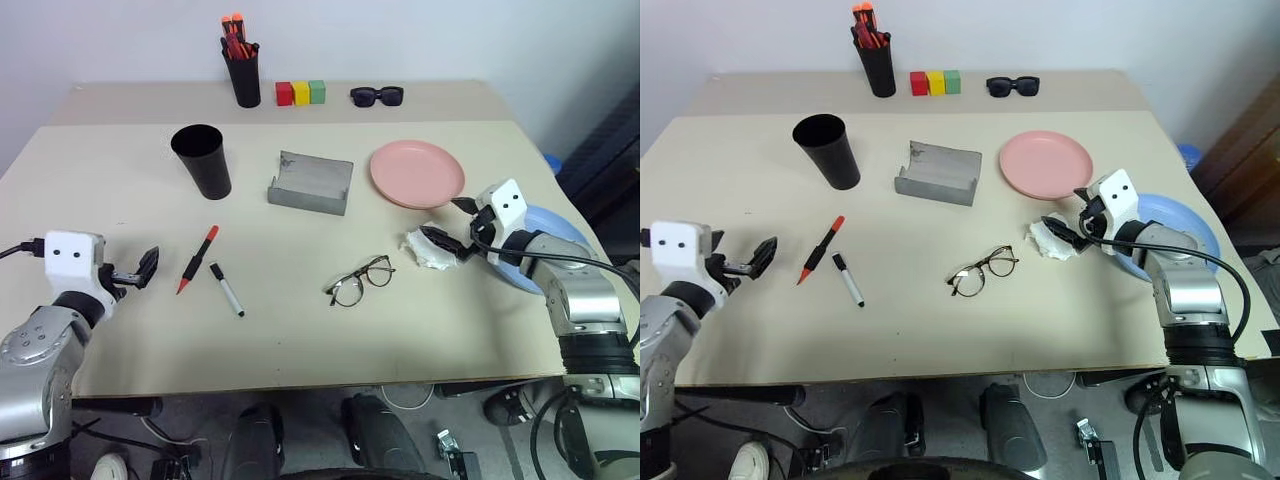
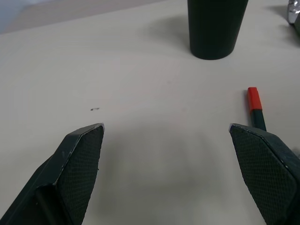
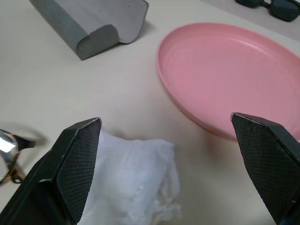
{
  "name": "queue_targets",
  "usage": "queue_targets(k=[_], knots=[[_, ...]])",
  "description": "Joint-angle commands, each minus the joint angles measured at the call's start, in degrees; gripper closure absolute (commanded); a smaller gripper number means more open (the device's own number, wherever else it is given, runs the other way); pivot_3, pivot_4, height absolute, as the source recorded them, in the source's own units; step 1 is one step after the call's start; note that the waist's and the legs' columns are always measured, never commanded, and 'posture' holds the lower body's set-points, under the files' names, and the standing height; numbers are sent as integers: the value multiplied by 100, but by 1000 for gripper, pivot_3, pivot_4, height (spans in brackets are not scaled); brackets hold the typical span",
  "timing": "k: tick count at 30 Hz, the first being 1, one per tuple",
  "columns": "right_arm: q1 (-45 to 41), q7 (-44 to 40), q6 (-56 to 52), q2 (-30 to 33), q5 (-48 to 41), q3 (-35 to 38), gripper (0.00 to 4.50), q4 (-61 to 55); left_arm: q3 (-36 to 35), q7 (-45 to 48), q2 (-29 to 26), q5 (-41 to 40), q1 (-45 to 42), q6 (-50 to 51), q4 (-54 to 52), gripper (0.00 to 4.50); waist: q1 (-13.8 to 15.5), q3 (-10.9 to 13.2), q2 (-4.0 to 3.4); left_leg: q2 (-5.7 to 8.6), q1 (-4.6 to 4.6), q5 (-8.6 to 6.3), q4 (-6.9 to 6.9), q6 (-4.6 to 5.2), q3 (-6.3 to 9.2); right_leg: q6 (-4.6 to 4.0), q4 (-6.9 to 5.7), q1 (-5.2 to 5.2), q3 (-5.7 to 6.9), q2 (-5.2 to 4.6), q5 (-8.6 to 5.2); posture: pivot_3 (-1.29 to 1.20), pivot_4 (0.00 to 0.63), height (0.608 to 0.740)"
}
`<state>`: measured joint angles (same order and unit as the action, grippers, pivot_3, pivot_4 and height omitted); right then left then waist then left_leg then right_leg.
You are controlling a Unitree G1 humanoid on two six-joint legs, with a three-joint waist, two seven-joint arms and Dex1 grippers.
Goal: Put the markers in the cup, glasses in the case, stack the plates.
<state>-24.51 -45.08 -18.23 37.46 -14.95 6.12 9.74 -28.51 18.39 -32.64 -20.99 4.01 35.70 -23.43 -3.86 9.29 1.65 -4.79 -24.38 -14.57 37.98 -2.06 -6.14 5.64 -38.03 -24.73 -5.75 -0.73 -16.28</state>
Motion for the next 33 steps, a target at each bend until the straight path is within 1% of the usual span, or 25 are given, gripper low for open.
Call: queue_targets(k=[1,8,12,18,21,24,28,31,33], knots=[[-72,26,20,-59,-108,96,0,-207,-236,-78,-68,-26,8,53,-288,104,0,0,0,0,0,0,0,0,0,0,0,0,0,0,0,0,150,722],[-381,84,111,-277,11,-49,0,3,-221,-198,-67,-55,-64,221,-424,104,-1,0,0,0,0,0,1,0,0,3,0,1,0,1,2,0,150,722],[-425,263,155,-422,80,-93,0,12,-86,-356,56,-68,-121,350,-582,104,2,0,1,0,0,0,2,0,0,7,0,1,0,0,4,0,150,722],[-680,662,157,-949,179,-305,0,-227,224,-661,264,-43,-189,703,-877,104,-9,0,0,0,2,0,3,0,1,14,-4,3,0,1,8,0,150,722],[-693,725,-14,-1259,187,-641,0,-760,200,-751,401,-280,-388,1047,-903,45,-8,0,0,0,2,0,3,-1,3,14,-7,3,0,4,8,0,150,722],[-570,702,-28,-1405,451,-1154,0,-1123,244,-772,318,-385,-577,1469,-892,45,-5,-1,1,-1,1,0,2,-1,8,15,-7,3,2,5,8,0,150,722],[-195,883,-69,-1817,698,-1784,0,-1522,716,-820,150,-340,-986,2056,-823,45,33,-4,6,1,1,1,4,-1,14,15,-7,8,9,3,8,0,150,722],[73,877,-141,-1963,690,-2004,0,-1829,1004,-764,48,-381,-1316,2483,-709,45,76,-4,6,4,0,1,7,-1,13,15,-7,8,9,1,8,0,150,722],[206,898,-170,-2024,708,-2106,0,-1950,1265,-805,-132,-277,-1626,2948,-496,45,91,-4,6,4,0,1,9,-1,13,14,-7,8,9,1,8,0,150,722]])
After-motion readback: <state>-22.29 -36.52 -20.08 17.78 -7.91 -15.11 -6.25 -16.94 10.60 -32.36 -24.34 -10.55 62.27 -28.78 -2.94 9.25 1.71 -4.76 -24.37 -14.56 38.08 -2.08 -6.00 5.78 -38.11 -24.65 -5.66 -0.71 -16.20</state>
